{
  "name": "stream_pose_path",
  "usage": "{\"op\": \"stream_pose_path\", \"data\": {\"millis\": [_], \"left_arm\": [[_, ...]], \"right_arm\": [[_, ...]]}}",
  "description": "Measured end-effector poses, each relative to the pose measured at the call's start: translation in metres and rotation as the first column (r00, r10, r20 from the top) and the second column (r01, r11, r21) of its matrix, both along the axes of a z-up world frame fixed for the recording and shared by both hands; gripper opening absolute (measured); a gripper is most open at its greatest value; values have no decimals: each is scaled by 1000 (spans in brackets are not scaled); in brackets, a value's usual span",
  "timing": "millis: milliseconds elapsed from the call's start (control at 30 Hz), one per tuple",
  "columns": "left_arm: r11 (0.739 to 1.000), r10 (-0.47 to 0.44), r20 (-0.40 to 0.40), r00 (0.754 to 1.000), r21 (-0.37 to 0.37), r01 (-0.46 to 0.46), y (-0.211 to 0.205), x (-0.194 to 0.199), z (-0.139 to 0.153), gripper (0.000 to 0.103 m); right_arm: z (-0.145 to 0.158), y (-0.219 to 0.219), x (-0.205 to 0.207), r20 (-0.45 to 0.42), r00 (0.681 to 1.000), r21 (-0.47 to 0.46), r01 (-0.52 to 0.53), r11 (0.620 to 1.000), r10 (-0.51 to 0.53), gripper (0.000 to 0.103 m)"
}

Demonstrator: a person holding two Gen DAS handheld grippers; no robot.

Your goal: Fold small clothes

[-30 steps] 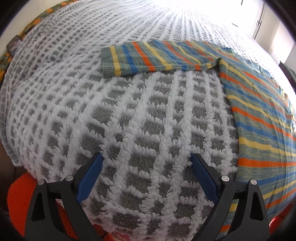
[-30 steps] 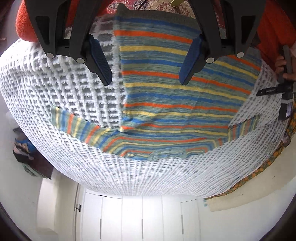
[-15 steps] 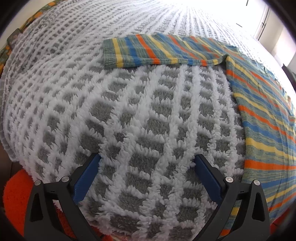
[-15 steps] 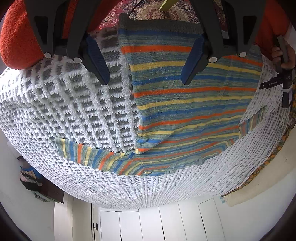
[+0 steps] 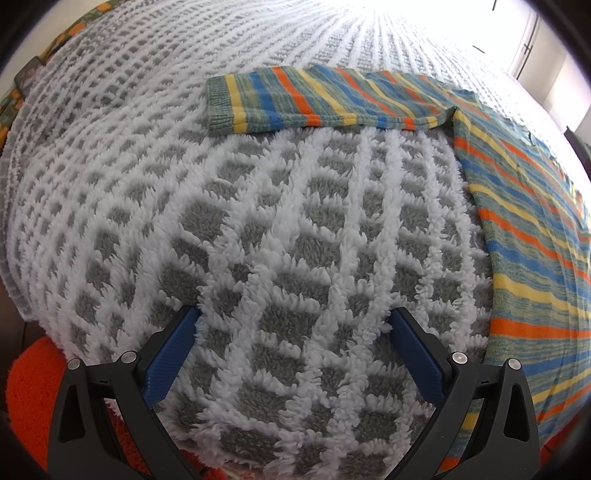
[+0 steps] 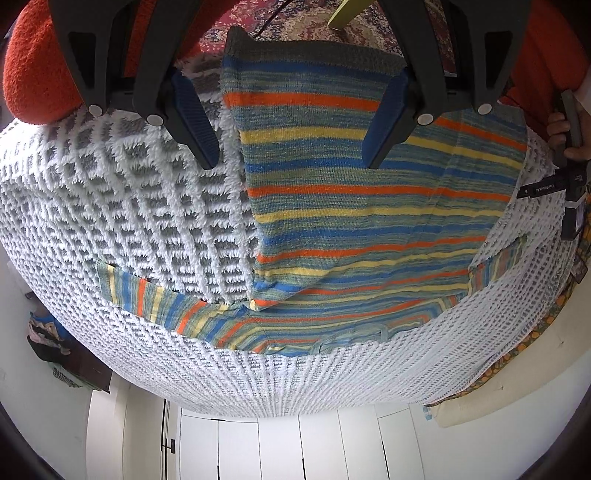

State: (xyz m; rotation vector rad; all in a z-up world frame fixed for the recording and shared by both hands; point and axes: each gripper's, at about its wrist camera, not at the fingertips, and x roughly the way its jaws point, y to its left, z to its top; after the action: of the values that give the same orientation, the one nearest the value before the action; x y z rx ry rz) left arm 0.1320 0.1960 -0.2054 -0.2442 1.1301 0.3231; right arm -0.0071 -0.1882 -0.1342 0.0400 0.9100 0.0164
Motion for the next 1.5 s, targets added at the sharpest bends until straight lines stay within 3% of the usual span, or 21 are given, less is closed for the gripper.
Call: {"op": "stream_pose_path", "data": {"millis": [767,833,933,1033,1100,1167,1233,1300,1367,1433,1500], "left_arm": [[1000,0,-10,1000,-1,0,5,-1,-2,102],[1000,2,-2,1000,-27,-2,9,-1,6,101],[995,-21,78,997,-99,28,18,8,38,101],[987,-134,172,976,-60,146,17,45,86,101],[970,-231,228,946,-17,241,13,83,116,101],[941,-311,243,919,-56,333,13,130,130,101],[918,-352,215,911,-113,381,13,181,126,101],[928,-347,175,921,-80,365,10,225,111,98],[922,-375,120,919,-55,383,0,262,89,92],[903,-424,46,905,-51,426,-15,293,62,80],[874,-484,0,875,-45,483,-34,315,44,76]], "right_arm": [[-4,3,4,-12,1000,-12,-15,1000,15,79],[-4,5,5,-12,1000,-13,-19,1000,18,79],[-2,10,3,-3,1000,-20,-30,999,29,79],[-3,14,2,-1,999,-23,-49,999,49,79],[-5,15,5,-7,998,-16,-58,998,58,79],[-6,14,7,-11,998,-3,-62,998,62,79],[-6,12,9,-13,998,11,-59,998,59,79],[-8,9,11,-19,998,26,-51,998,51,79],[-10,3,15,-34,999,45,-33,998,35,79],[-13,-4,18,-52,999,71,-8,997,12,79],[-16,-11,22,-69,998,91,15,996,-9,79]]}}
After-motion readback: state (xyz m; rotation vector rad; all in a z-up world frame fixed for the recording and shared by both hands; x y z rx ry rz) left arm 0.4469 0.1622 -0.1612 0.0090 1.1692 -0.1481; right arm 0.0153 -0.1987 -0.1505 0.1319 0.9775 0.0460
